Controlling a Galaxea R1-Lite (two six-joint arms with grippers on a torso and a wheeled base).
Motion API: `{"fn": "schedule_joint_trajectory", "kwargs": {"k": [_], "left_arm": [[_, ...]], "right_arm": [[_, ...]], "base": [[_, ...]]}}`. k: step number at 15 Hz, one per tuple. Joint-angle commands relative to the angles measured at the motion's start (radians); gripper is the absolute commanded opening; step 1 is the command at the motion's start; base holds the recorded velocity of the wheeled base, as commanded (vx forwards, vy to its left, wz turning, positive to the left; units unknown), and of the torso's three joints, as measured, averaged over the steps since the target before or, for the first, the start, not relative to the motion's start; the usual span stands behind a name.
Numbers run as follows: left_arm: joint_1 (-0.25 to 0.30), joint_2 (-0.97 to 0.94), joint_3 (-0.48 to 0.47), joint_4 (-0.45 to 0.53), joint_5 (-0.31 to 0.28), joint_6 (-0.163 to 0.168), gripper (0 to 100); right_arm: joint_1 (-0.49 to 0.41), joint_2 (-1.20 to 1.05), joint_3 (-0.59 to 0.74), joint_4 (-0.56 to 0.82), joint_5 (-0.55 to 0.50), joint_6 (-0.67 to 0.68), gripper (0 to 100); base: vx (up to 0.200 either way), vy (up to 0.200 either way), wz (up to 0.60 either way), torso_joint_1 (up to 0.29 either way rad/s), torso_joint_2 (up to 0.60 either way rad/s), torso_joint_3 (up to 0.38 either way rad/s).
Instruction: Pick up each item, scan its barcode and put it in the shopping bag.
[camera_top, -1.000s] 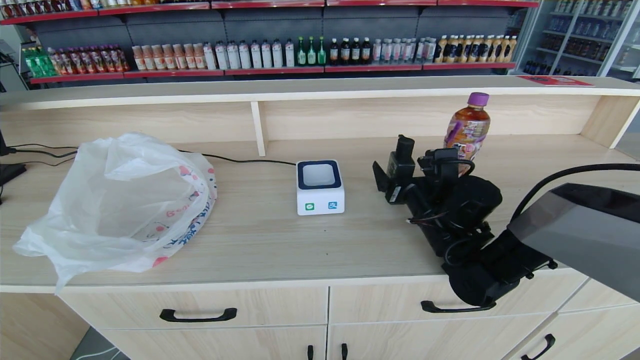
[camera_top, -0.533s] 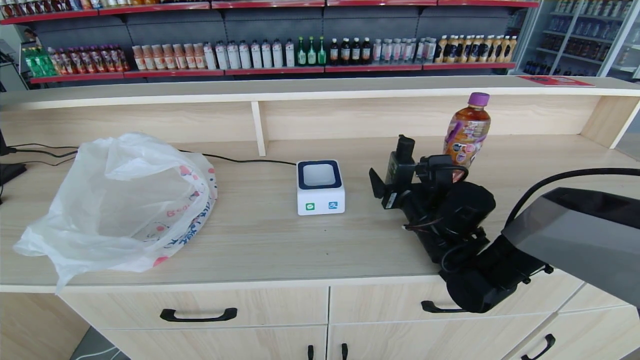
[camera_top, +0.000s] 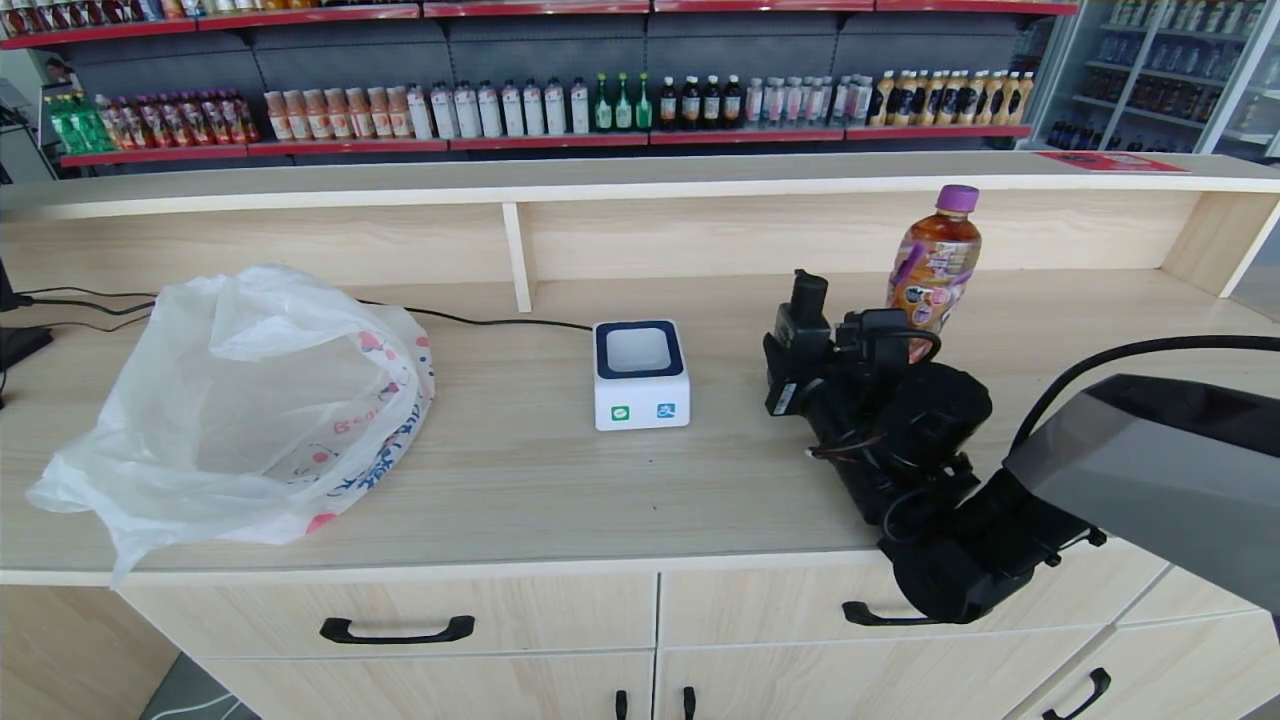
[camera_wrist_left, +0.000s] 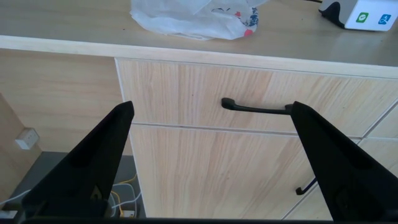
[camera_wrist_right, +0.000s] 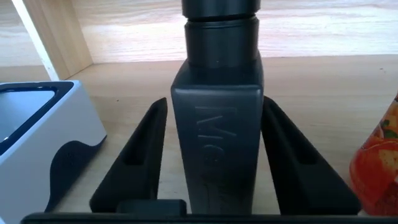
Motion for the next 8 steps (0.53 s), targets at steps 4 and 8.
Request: {"fn": "schedule_joint_trajectory", "kwargs": {"k": [4, 8], "left_arm": [[0.001, 0.001, 0.000, -0.001, 0.000, 0.000, 100], [0.001, 0.001, 0.000, -0.001, 0.000, 0.000, 100]], "right_arm": [[-0.001, 0.001, -0.018, -0.001, 0.001, 0.003, 0], [-0.003, -0.012, -0.015, -0.001, 0.001, 0.003, 0]], "base": [[0.000, 0.000, 0.00, 0.000, 0.00, 0.000], [0.000, 0.000, 0.00, 0.000, 0.00, 0.000]]}}
